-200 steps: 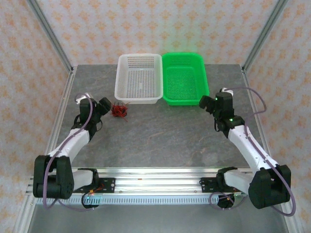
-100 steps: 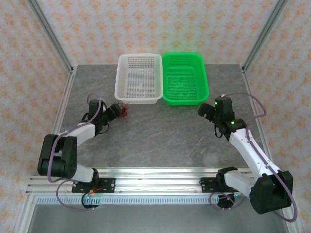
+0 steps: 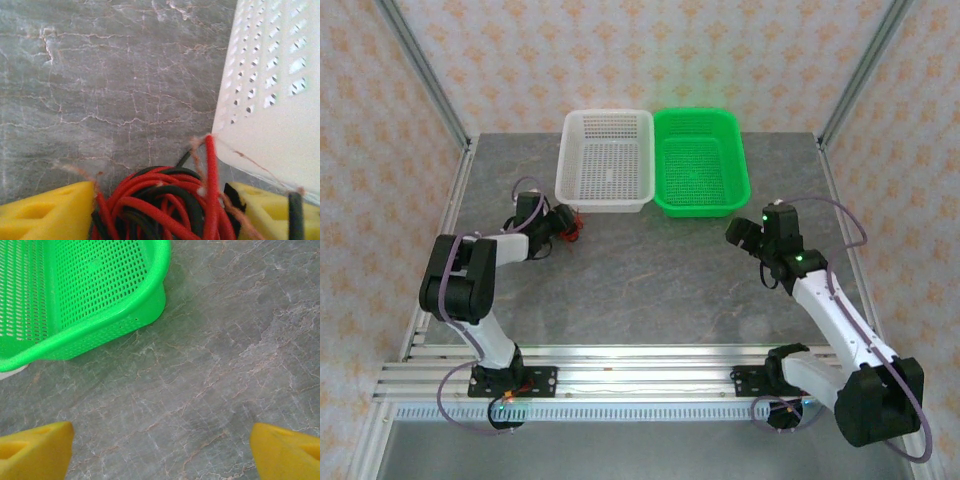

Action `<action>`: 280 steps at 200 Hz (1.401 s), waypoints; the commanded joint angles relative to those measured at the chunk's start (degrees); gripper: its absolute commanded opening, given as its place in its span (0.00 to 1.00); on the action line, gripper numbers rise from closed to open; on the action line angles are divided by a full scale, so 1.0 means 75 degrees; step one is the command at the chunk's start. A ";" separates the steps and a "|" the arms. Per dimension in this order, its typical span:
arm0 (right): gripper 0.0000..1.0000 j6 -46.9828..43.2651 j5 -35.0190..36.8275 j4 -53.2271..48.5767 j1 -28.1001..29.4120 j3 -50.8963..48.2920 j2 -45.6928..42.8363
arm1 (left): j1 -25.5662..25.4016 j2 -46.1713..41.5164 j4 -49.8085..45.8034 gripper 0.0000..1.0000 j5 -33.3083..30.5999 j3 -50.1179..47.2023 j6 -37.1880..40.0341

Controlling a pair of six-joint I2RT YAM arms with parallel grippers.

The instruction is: Untangle the cables

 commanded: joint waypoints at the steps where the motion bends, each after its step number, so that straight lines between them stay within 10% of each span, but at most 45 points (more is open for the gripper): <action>1: 0.87 0.0083 -0.0116 0.0132 0.0062 -0.0086 -0.0191 | -0.0079 0.0128 0.0175 0.57 -0.0382 0.0023 0.0117; 63: 0.72 -0.0096 -0.0395 0.0154 0.0116 0.0025 -0.0307 | -0.0289 -0.1396 -0.0850 0.00 -0.0866 -0.0492 0.0330; 117: 0.71 -0.0232 -0.1243 0.0148 0.0599 -0.0034 -0.0642 | -0.0886 -0.3421 -0.2000 0.00 -0.0846 -0.1089 -0.0120; 166: 0.73 0.1166 -0.1688 0.1141 0.2590 -0.0335 -0.0368 | -0.2189 -0.4561 -0.1573 0.00 -0.0518 -0.2129 -0.1781; 223: 0.81 0.3479 -0.1556 0.3706 0.4958 -0.0435 0.1742 | -0.3744 -0.3966 0.0446 0.00 -0.0987 -0.3026 -0.3548; 280: 0.78 0.4342 -0.1923 0.5472 0.5274 -0.0426 0.3595 | -0.4195 -0.3045 0.2069 0.00 -0.0909 -0.3418 -0.4547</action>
